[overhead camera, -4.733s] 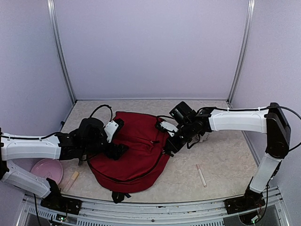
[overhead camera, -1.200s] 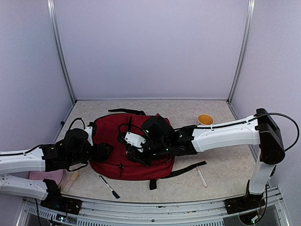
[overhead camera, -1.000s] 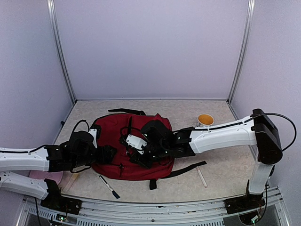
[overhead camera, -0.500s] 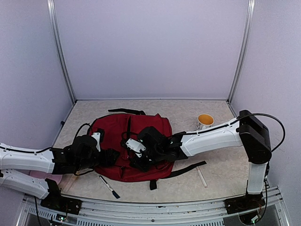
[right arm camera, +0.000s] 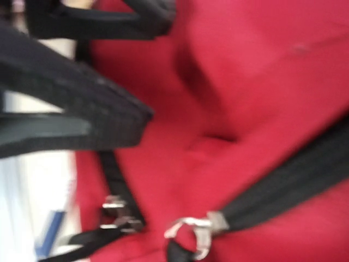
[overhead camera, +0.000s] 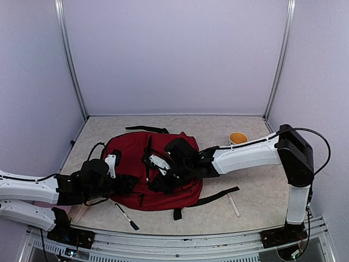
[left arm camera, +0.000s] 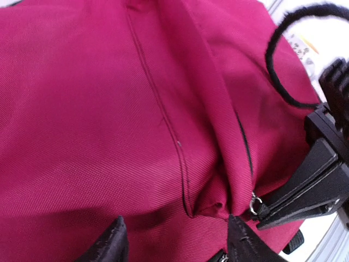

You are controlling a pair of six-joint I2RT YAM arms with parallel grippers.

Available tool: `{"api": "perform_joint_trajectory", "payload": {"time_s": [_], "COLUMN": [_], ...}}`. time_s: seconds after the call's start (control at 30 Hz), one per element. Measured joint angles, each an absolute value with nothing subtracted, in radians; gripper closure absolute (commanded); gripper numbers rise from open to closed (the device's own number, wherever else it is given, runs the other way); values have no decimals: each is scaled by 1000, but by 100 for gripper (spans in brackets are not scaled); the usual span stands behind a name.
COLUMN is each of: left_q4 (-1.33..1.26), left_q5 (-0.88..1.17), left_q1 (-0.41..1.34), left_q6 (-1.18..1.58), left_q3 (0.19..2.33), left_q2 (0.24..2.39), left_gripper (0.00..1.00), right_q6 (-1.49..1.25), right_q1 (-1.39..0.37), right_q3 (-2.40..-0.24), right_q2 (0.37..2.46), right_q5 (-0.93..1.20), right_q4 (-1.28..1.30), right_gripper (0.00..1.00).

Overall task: Pack the student bag
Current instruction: Grab the lower front pocket of the student bag.

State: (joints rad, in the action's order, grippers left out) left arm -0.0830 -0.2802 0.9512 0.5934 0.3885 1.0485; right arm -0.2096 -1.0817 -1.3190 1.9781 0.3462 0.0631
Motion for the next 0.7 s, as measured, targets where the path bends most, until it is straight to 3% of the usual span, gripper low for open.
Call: {"api": "perform_joint_trajectory", "payload": {"time_s": [0.23,0.5,0.7], "left_q4": [-105,-168,-274], "left_q5": [-356,-474,-590], "left_q1": [1041,1207,1287], "left_q6": [527,397,210], "left_q3": [331,300,282], "left_q2": [968,971,1025], "left_gripper": [55,19,13], "right_q6": [-294,-395,-435], "right_q1": [-1033,-984,-975], "right_q3": [-1406,-1438,-1470], "right_q2": [1950,1945,1945], "right_q5": [594,673,669], "right_q4": [77,78,89], "right_gripper": [100,100,100]}}
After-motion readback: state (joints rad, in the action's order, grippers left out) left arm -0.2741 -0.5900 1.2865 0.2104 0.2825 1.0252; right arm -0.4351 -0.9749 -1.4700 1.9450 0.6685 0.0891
